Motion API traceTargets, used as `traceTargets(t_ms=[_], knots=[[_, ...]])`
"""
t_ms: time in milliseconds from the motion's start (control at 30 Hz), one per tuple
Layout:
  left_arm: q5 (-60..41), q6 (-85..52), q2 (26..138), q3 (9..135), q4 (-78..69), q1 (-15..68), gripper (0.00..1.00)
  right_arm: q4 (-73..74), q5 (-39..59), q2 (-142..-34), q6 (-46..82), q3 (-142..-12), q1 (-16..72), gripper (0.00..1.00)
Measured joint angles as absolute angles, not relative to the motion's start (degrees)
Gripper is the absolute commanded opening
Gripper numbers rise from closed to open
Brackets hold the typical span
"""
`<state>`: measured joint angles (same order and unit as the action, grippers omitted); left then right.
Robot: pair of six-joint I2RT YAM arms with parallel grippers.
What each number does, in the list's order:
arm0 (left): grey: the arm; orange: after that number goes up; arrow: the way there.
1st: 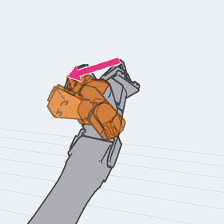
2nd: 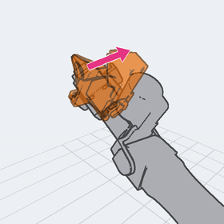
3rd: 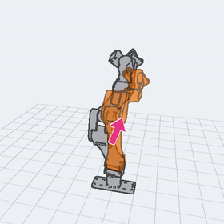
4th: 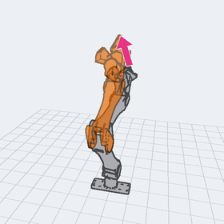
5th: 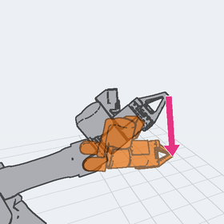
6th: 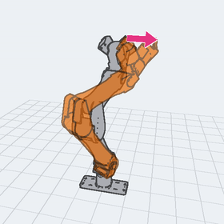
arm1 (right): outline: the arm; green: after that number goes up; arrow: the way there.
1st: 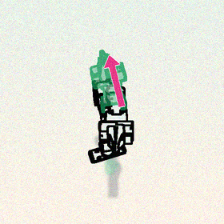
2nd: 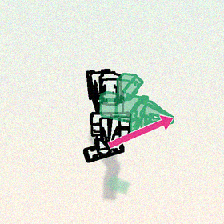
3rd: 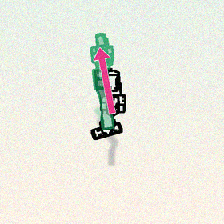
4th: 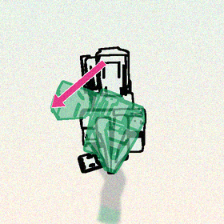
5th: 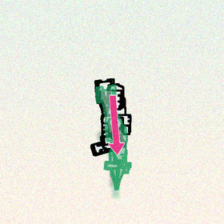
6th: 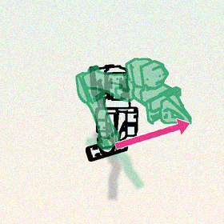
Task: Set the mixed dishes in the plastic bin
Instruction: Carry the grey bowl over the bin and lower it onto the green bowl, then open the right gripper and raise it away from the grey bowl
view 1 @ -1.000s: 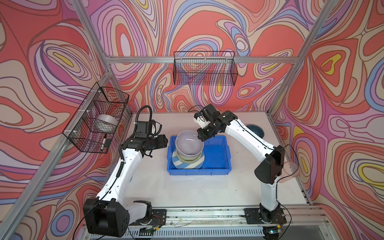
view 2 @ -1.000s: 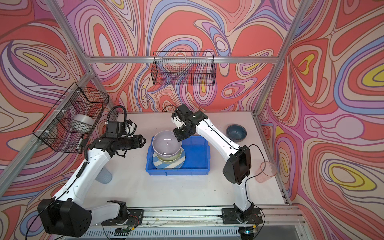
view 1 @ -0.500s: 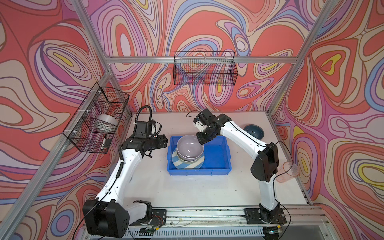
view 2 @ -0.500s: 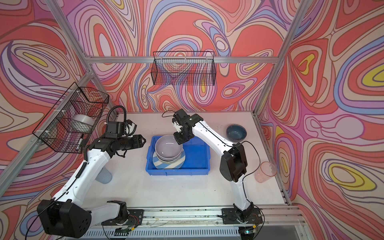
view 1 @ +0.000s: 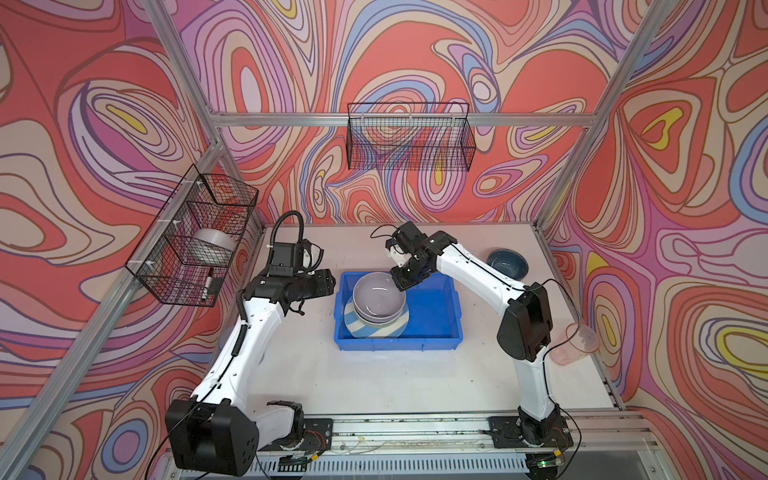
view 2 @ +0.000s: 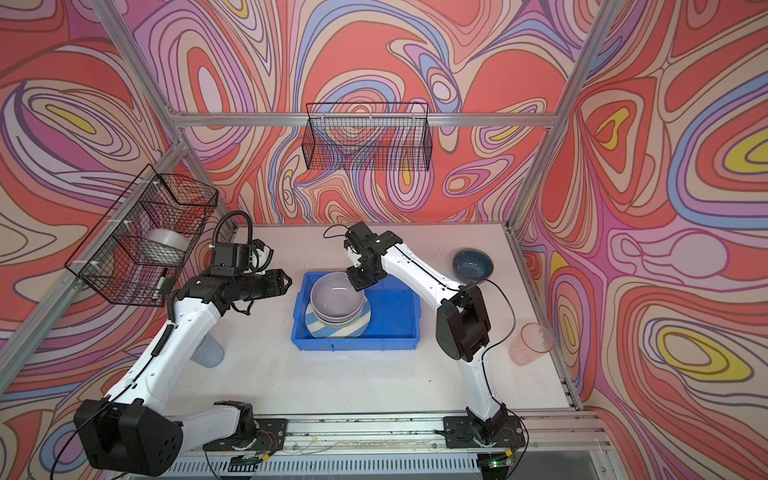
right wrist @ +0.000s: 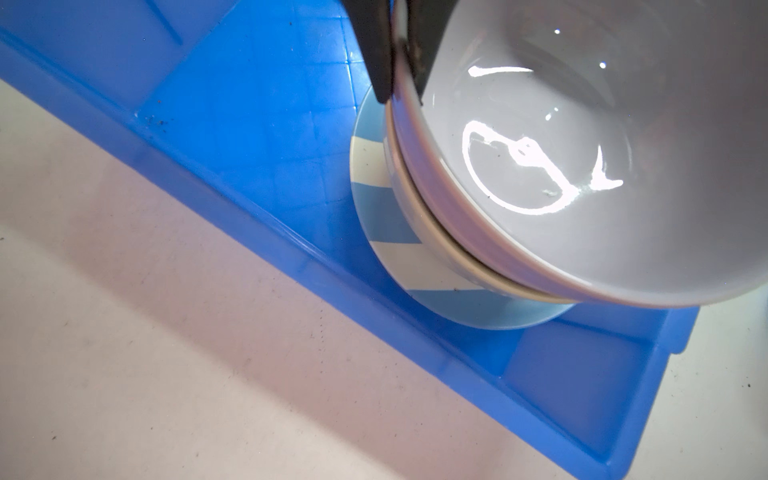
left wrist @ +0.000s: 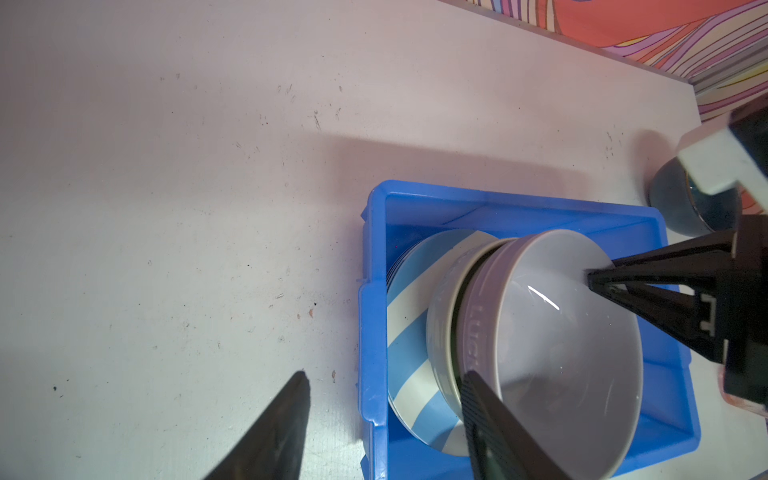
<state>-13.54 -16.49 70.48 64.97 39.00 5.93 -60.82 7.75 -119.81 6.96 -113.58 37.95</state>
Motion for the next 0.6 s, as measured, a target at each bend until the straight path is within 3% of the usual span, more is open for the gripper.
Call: traceTargets(t_ms=[600], knots=[[-13.6, -16.5, 70.5, 65.0, 39.0, 5.9, 0.62, -60.7, 7.2, -120.2, 7.1, -113.4, 38.3, 0.03]])
